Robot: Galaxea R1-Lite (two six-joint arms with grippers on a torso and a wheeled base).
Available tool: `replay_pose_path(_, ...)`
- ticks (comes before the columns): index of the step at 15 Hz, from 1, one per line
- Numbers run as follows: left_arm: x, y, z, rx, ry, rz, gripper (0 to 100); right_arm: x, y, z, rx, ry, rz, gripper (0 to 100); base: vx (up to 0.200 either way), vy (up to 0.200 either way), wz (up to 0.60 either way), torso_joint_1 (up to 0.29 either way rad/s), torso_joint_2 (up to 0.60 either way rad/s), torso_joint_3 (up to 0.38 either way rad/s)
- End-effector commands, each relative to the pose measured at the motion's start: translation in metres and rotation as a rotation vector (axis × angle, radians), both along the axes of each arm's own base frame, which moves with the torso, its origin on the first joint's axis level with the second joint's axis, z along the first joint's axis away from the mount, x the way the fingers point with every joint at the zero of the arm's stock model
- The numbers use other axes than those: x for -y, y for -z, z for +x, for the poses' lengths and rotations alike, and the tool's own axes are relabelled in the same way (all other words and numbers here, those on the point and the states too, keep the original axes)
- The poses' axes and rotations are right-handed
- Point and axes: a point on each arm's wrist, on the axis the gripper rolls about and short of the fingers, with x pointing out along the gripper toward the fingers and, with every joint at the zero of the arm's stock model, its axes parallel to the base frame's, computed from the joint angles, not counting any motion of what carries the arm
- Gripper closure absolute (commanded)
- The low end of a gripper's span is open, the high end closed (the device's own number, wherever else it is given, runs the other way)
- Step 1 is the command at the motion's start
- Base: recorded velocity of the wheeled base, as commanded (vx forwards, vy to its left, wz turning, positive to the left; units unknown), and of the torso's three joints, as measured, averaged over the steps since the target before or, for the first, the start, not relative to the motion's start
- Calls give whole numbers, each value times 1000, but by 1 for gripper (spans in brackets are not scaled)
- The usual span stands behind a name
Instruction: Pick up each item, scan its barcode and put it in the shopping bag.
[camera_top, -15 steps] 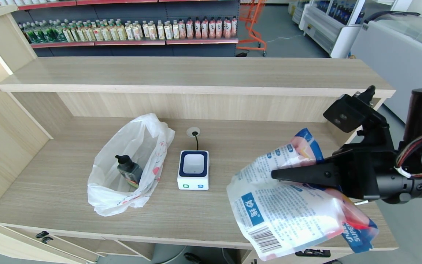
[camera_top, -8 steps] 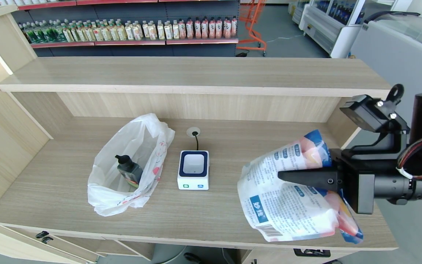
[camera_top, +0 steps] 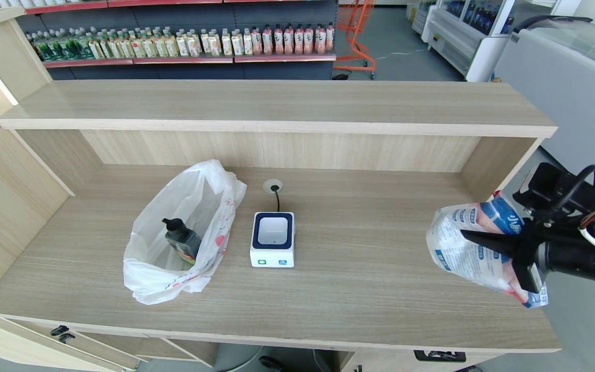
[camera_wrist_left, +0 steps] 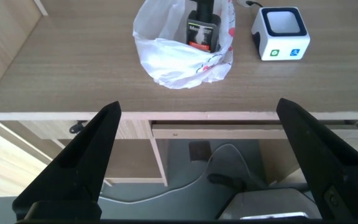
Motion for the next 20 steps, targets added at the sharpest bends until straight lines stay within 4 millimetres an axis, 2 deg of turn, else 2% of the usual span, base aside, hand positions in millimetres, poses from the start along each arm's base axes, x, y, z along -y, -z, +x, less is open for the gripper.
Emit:
replay_pose_path(1,0,0,0,-2,0,-1,0,5,-5,-13,37,10,-1,100,0,0,0,0,0,0)
replay_pose_path(7,0,0,0,0,0,0,0,6,0,-19,20,5,8,100,0,0,0,0,0,0)
replay_pose_path(9,0,0,0,0,0,-1,0,5,-1,-22,-4,-2,66,100,0,0,0,0,0,0)
replay_pose_path(13,0,0,0,-2,0,0,0,5,-6,-24,-73,44,222,100,0,200,0,-2,2,2)
replay_pose_path(15,0,0,0,0,0,0,0,2,-9,-26,-142,50,353,100,0,200,0,17,10,0)
replay_pose_path(20,0,0,0,-2,0,0,0,0,-8,-18,-170,67,374,100,0,200,0,0,2,7)
